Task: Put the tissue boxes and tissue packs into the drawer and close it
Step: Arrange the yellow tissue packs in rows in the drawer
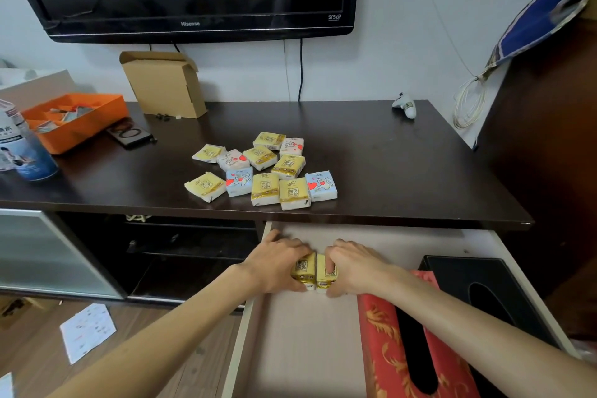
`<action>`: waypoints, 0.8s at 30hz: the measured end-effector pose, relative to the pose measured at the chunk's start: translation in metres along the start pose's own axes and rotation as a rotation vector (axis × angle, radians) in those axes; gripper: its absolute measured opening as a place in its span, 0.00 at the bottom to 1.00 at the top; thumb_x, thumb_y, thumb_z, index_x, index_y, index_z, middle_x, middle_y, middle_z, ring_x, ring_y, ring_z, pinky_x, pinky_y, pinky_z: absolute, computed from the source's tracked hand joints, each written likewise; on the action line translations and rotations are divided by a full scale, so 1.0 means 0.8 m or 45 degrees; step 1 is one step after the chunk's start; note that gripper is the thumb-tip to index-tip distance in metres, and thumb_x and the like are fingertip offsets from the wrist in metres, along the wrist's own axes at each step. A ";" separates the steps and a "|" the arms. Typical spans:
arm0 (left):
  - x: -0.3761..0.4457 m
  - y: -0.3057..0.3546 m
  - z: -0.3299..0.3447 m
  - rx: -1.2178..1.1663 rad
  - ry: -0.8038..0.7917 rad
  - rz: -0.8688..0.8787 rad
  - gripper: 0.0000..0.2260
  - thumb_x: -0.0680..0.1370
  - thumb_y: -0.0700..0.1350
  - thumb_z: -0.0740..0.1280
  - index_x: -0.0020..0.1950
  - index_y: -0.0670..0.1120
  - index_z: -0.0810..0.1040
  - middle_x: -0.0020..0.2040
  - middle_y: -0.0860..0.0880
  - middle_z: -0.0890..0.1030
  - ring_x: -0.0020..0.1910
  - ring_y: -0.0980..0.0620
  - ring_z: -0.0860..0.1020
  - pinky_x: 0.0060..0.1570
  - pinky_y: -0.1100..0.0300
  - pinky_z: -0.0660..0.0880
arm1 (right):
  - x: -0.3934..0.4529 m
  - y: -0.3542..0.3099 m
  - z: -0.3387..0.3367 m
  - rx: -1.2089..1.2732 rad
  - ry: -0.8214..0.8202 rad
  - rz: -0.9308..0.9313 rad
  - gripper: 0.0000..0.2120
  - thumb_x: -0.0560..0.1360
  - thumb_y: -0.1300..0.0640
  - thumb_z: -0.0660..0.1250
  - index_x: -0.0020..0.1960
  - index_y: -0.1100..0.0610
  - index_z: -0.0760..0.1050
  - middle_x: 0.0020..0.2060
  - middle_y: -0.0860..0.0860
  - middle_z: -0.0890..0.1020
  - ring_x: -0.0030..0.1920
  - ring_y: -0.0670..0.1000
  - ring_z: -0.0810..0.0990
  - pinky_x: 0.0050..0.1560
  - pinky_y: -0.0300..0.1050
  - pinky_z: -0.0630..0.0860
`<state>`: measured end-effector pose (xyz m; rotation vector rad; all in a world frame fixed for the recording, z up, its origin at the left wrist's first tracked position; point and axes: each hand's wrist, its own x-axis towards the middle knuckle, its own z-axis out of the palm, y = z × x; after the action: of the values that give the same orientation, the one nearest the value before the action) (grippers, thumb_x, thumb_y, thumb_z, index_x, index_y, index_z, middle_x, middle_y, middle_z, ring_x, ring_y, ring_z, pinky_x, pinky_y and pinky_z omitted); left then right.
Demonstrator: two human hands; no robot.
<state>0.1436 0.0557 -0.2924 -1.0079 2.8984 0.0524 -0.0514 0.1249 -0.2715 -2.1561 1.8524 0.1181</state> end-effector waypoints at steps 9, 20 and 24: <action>-0.028 0.005 -0.035 -0.333 0.102 -0.028 0.28 0.75 0.65 0.66 0.72 0.54 0.72 0.68 0.55 0.76 0.66 0.55 0.73 0.64 0.55 0.71 | -0.027 0.006 -0.033 0.248 0.144 0.008 0.10 0.72 0.37 0.69 0.46 0.42 0.76 0.52 0.41 0.76 0.55 0.49 0.77 0.49 0.51 0.74; -0.025 -0.082 -0.149 -0.361 0.509 -0.260 0.17 0.76 0.57 0.71 0.63 0.54 0.80 0.63 0.56 0.80 0.63 0.55 0.76 0.60 0.55 0.75 | 0.064 -0.001 -0.177 0.647 0.521 -0.106 0.02 0.76 0.50 0.72 0.46 0.47 0.82 0.44 0.42 0.85 0.46 0.46 0.83 0.54 0.56 0.81; 0.008 -0.105 -0.154 -0.174 0.309 -0.248 0.29 0.72 0.63 0.72 0.70 0.52 0.76 0.70 0.53 0.75 0.70 0.52 0.71 0.66 0.51 0.71 | 0.134 -0.004 -0.184 0.471 0.361 -0.072 0.17 0.76 0.45 0.73 0.61 0.51 0.79 0.58 0.47 0.81 0.54 0.50 0.81 0.57 0.56 0.80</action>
<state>0.1835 -0.0211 -0.1706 -1.4080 3.0258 0.1272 -0.0494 -0.0171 -0.1580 -2.0373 1.7794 -0.5266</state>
